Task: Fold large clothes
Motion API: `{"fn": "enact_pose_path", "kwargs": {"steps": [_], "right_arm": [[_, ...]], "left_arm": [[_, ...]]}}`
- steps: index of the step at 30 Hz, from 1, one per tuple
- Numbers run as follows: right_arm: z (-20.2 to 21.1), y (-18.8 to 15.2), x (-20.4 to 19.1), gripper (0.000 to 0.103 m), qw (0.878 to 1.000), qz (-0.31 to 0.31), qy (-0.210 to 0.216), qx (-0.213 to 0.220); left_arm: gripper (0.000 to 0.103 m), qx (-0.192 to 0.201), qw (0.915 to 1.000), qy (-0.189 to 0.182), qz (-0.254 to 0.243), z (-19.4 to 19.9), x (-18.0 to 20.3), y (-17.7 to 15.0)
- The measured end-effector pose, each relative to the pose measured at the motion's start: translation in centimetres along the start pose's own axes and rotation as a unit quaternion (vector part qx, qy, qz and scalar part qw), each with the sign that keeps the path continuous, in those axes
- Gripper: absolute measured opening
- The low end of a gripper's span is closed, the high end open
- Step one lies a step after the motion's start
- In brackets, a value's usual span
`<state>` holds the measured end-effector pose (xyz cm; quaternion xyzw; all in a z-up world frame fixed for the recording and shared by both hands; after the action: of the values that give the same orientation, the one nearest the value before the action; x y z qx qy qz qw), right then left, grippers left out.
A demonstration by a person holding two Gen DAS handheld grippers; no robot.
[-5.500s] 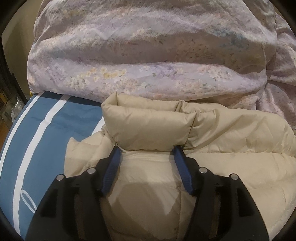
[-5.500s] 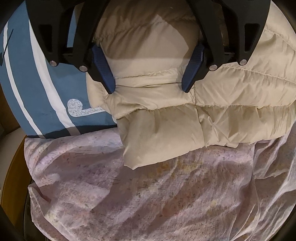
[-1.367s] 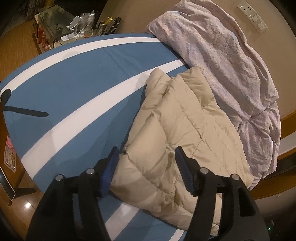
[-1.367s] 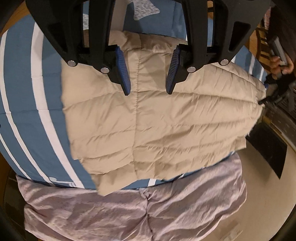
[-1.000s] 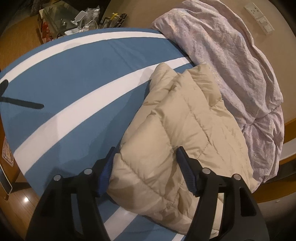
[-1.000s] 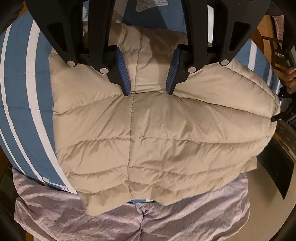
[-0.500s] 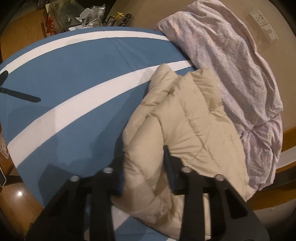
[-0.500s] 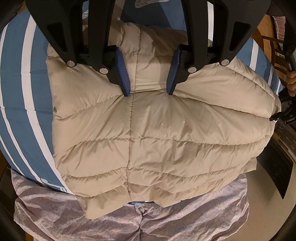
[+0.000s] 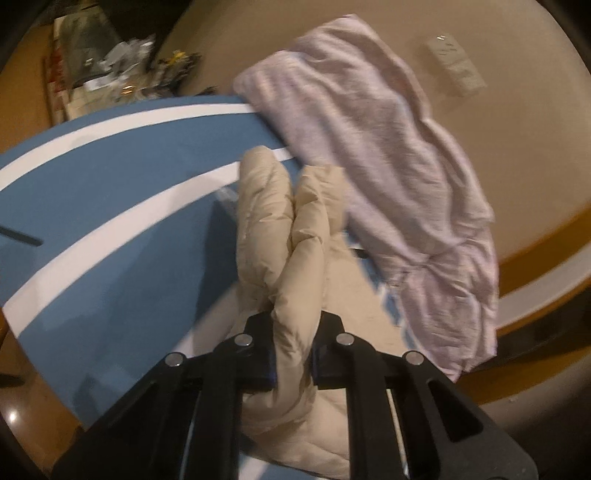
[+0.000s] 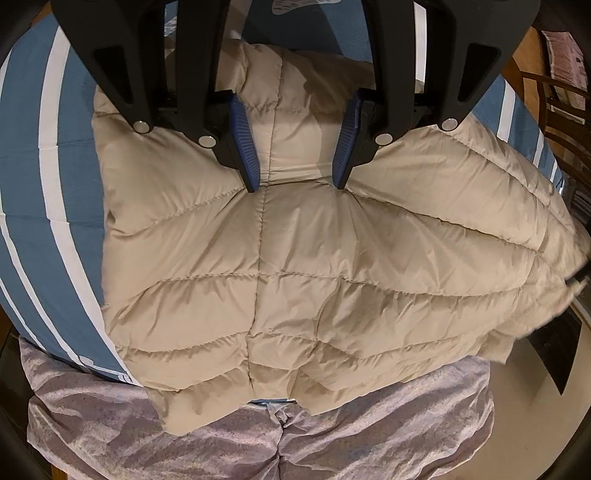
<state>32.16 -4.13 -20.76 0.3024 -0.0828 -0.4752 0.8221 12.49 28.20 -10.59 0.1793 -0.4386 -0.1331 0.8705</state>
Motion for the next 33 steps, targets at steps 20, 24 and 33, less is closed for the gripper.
{"fn": "enact_pose_path", "kwargs": {"steps": [20, 24, 33], "right_arm": [[-0.3, 0.4, 0.1, 0.044, 1.0, -0.017, 0.02, 0.003], [-0.3, 0.5, 0.1, 0.044, 0.999, -0.024, 0.027, 0.005], [-0.1, 0.5, 0.8, 0.043, 0.998, -0.042, 0.054, 0.006]], "left_arm": [[0.012, -0.091, 0.9667, -0.185, -0.152, 1.2, 21.6, -10.9], [0.012, -0.131, 0.9553, -0.192, -0.182, -0.2, 24.1, -15.0], [0.012, -0.193, 0.9389, -0.186, -0.215, -3.5, 26.9, -21.5]]}}
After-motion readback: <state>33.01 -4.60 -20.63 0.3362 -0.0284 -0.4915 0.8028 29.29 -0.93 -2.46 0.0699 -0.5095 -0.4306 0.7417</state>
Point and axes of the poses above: each gripper's, at about its wrist camera, not at the fingertips, and z roughly against the way its jaws point, x to its right, y to its top, the point moved 9 cm from there along -z, roughly the way its jaws point, and after that the axes turned 3 degrees about x, right-handed, at the moved point
